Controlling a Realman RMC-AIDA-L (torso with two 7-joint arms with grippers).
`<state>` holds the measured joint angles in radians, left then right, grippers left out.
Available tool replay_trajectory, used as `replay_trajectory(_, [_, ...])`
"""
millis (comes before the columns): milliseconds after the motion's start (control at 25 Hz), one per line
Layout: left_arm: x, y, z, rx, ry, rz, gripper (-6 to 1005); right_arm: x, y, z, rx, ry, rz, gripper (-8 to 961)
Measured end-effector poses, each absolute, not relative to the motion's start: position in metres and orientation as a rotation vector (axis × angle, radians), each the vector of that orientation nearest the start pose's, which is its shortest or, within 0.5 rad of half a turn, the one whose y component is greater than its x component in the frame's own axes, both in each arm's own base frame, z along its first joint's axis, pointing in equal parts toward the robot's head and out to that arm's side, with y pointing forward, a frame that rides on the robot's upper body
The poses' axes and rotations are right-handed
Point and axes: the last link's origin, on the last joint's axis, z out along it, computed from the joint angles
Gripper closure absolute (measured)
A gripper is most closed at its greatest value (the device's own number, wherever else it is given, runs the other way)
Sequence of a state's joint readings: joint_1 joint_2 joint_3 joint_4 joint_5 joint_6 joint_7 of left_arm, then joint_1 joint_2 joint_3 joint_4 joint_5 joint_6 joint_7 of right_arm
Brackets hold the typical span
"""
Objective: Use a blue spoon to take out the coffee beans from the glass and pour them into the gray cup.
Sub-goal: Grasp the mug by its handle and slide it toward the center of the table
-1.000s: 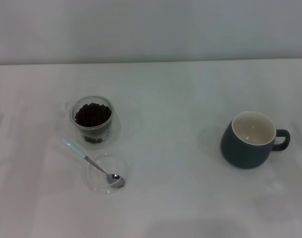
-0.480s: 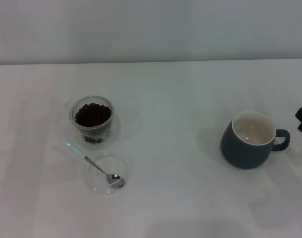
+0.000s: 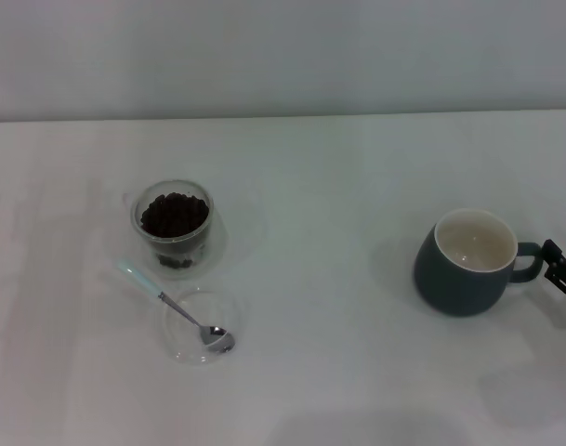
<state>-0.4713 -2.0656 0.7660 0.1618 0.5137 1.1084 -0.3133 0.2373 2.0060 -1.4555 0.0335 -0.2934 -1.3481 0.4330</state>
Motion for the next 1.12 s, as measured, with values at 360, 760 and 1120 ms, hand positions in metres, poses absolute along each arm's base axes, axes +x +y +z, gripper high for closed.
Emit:
replay_trajectory(360, [-0.356,0.359,0.059,-1.387,-0.555,-0.678,170,0.403,0.232,-0.006,-1.815,0.723,0.583,83])
replay_trajectory(760, [-0.354,0.36,0.059,-1.391,-0.549,-0.672,169,0.4,0.235,-0.007,-1.828,0.712,0.587,87])
replay_trajectory(1120, [-0.358,0.355,0.056,-1.382,-0.564,-0.668,168,0.396,0.251,-0.008,-1.847,0.691,0.561,118])
